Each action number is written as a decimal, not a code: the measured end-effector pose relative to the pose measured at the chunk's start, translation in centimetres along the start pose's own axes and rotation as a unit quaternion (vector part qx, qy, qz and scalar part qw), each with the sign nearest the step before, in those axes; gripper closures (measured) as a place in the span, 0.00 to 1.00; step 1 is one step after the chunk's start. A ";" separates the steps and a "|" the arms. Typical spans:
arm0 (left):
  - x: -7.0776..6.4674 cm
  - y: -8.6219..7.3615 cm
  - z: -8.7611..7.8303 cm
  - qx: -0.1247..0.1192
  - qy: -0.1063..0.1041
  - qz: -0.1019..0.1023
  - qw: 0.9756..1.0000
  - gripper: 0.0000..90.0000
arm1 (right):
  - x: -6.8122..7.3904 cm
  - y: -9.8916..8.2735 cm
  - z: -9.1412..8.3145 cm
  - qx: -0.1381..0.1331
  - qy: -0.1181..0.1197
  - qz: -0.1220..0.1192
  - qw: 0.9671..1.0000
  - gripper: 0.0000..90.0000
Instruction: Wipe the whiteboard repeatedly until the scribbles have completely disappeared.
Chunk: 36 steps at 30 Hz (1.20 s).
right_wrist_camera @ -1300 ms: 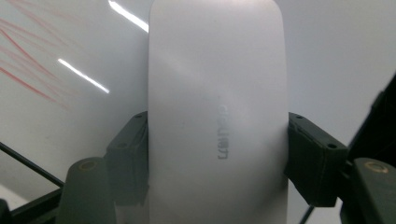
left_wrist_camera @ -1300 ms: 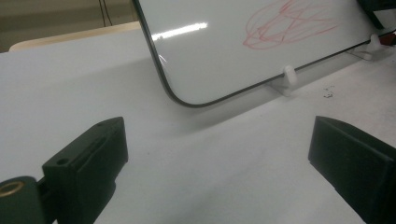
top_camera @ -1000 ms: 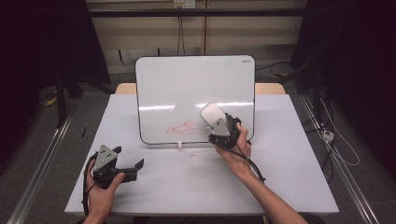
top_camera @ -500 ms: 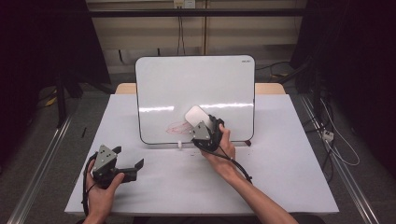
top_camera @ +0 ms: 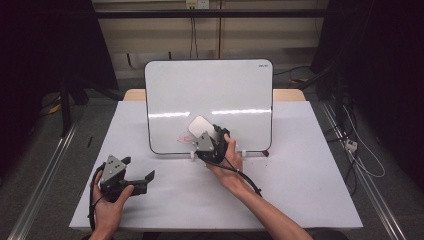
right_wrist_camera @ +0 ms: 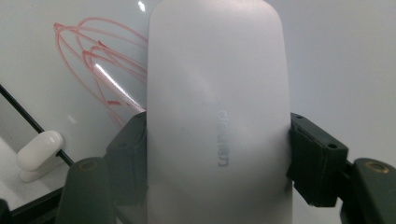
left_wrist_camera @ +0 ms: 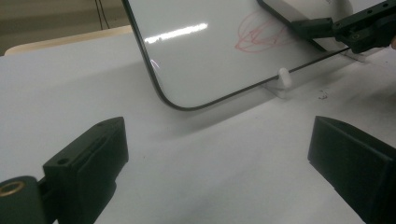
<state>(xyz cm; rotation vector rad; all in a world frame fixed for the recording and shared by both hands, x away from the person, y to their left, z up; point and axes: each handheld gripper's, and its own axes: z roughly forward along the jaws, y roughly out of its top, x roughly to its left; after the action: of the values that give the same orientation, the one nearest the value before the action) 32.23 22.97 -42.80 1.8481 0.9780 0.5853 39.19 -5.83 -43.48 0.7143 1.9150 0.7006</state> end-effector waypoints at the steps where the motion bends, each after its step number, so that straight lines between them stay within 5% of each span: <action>1: 0.0 0.0 0.0 0.001 -0.001 0.002 1.000 0.06 | 0.0 0.0 0.0 -0.001 0.005 0.001 1.000 0.35; 6: 0.0 0.0 0.0 0.001 0.000 0.004 1.000 0.06 | 1.1 0.2 0.0 -0.011 0.025 -0.023 0.999 0.35; 14: 0.4 -0.1 -0.4 -0.003 0.003 -0.001 1.000 0.06 | 0.3 -0.2 -0.1 -0.011 0.027 -0.029 0.999 0.35; 21: 0.3 -0.1 -0.5 -0.003 0.006 -0.001 1.000 0.06 | -3.6 -1.9 -0.6 0.003 -0.006 0.024 1.000 0.35; 26: 0.2 -0.1 -0.3 -0.001 0.005 0.001 1.000 0.06 | -7.1 -3.4 -1.0 0.013 -0.033 0.073 0.997 0.35; 36: 0.1 -0.1 -0.2 0.002 0.004 0.003 1.000 0.06 | -6.4 -2.6 -0.7 0.021 -0.047 0.080 0.996 0.35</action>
<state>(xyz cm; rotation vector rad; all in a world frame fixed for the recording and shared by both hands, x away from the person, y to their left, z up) 32.16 23.16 -42.79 1.8540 0.9796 0.5949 40.50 -12.33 -41.45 0.9177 1.8049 0.7142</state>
